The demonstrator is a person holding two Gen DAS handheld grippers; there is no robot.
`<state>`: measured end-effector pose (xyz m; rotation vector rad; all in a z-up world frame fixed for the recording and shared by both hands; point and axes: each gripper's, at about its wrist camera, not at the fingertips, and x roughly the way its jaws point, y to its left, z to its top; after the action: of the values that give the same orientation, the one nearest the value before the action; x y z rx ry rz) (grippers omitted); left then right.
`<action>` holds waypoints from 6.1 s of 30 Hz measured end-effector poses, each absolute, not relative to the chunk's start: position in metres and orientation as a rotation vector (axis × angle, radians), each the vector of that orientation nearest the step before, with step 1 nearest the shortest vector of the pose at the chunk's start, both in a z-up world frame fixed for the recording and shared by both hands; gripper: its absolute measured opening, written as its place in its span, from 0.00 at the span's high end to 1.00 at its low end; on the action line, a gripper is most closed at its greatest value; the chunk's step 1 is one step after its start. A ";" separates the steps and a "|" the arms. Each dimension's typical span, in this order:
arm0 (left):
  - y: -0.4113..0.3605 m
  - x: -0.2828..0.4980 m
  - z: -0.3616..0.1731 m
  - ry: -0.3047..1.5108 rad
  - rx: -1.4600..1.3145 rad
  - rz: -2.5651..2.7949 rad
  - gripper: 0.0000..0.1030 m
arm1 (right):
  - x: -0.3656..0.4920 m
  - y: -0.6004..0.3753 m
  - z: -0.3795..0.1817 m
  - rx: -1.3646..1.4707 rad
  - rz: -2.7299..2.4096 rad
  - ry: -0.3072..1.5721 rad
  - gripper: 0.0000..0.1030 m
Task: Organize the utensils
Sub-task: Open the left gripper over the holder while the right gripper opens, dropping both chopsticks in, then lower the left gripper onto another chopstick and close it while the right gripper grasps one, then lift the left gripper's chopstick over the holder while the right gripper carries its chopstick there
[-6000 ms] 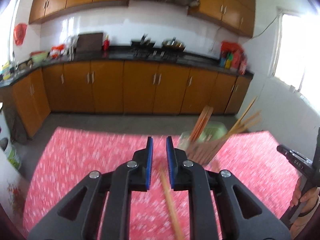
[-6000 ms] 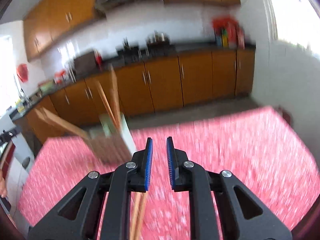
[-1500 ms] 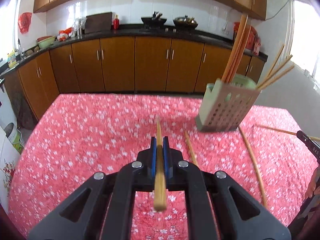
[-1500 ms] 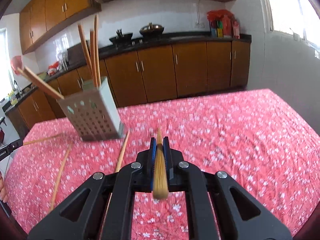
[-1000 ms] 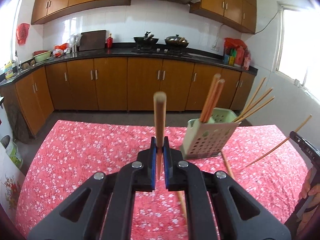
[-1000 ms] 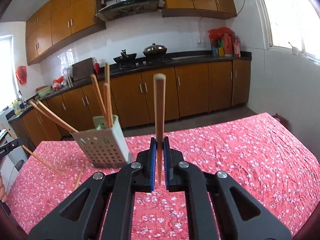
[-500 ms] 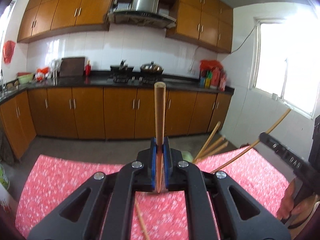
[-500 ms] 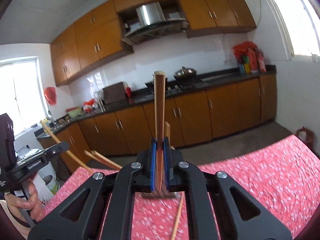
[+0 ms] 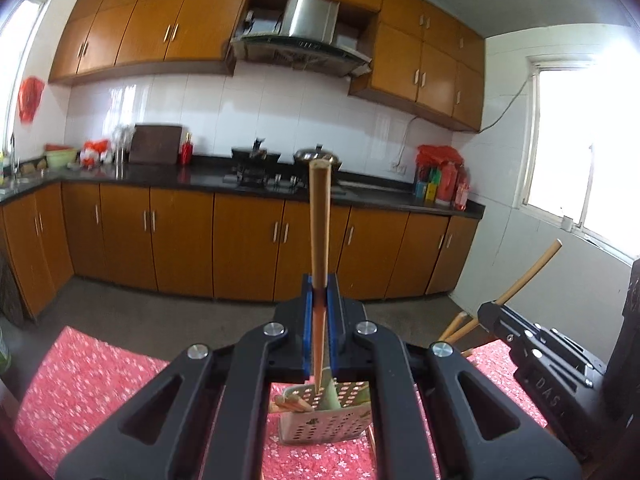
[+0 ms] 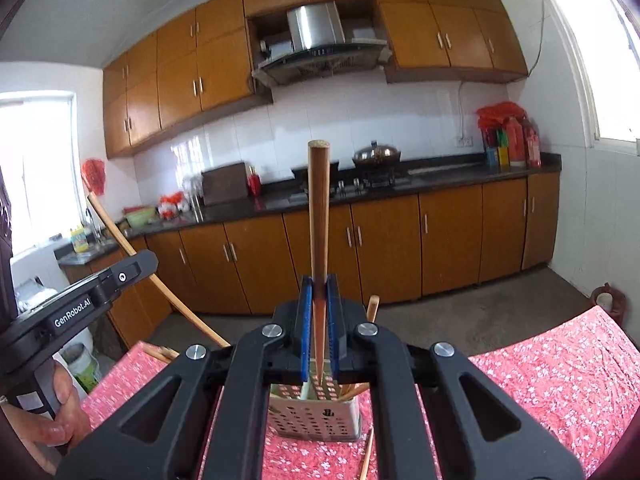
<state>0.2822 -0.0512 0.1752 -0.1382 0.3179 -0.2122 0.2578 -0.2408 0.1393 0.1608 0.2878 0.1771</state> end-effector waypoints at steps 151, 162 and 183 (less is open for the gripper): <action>0.030 0.213 -0.086 0.899 -0.011 -0.086 0.92 | 0.214 -0.292 -0.097 0.161 -0.023 0.859 0.92; 0.041 0.212 -0.014 0.722 -0.067 -0.114 0.92 | 0.188 -0.316 -0.025 0.209 -0.033 0.624 0.92; 0.039 0.214 0.080 0.534 -0.117 -0.183 0.92 | 0.195 -0.311 0.054 0.225 0.017 0.420 0.92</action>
<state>0.2138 0.0390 0.0804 -0.1173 0.5339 -0.1831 0.1955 -0.3109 0.0539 0.2254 0.4199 0.0167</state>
